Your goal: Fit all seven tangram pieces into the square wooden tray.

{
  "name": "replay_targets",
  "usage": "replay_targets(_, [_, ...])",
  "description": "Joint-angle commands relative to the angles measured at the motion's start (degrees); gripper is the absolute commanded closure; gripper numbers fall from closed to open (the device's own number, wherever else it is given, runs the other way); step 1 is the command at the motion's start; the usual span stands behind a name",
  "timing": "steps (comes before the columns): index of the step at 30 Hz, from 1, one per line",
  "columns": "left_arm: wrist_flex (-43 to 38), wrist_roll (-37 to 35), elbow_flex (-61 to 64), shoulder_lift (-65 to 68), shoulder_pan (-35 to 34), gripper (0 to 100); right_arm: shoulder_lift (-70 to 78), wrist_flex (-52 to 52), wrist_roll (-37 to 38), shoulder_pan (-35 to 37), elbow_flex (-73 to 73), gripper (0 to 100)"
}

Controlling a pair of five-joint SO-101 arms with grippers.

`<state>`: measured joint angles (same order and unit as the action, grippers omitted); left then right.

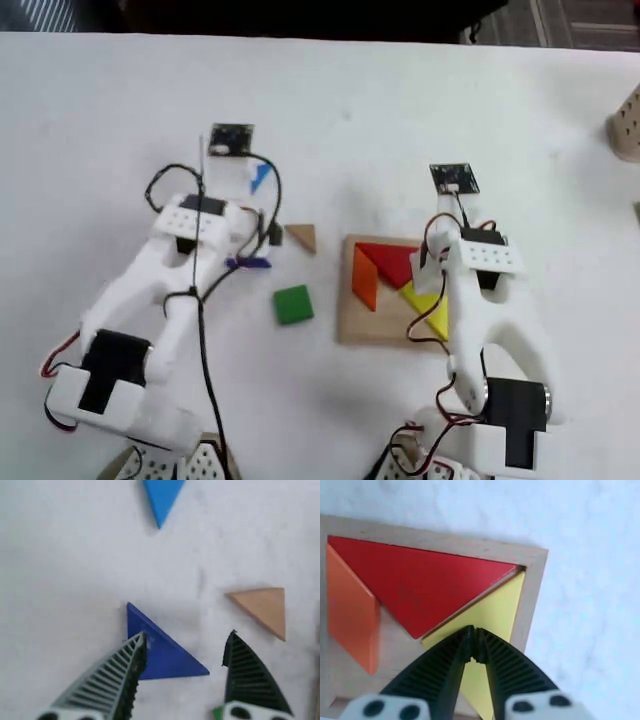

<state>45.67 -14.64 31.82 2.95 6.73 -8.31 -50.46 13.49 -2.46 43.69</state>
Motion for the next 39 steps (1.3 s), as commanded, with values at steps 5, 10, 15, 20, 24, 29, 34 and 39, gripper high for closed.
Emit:
replay_targets(5, [6.6,2.5,-2.6,-0.4,8.9,83,-2.1,1.4,0.8,-0.6,0.2,97.8])
replay_targets(10, [4.3,2.6,-2.5,-0.1,9.4,82,-2.1,1.4,0.8,-0.3,0.2,97.8])
replay_targets(15, [2.1,2.2,-2.7,-0.2,9.5,74,-2.1,1.5,0.8,-0.2,0.2,97.8])
replay_targets(20, [-5.4,2.5,-2.7,0.1,9.5,71,-2.1,1.4,0.8,-0.2,0.3,97.8])
replay_targets(24, [-6.2,0.4,-3.3,0.2,9.7,71,-2.2,1.5,0.8,-0.1,0.8,97.8])
replay_targets(29, [-7.1,-14.2,-8.2,4.8,10.2,70,-2.2,1.6,3.0,1.1,1.1,98.1])
replay_targets(34, [-6.6,-25.7,-16.3,15.4,12.1,70,-2.2,1.6,3.1,1.0,1.1,98.1])
replay_targets(39, [-2.0,-26.1,-19.3,16.7,11.9,70,-2.2,1.6,3.3,1.0,1.1,98.1])
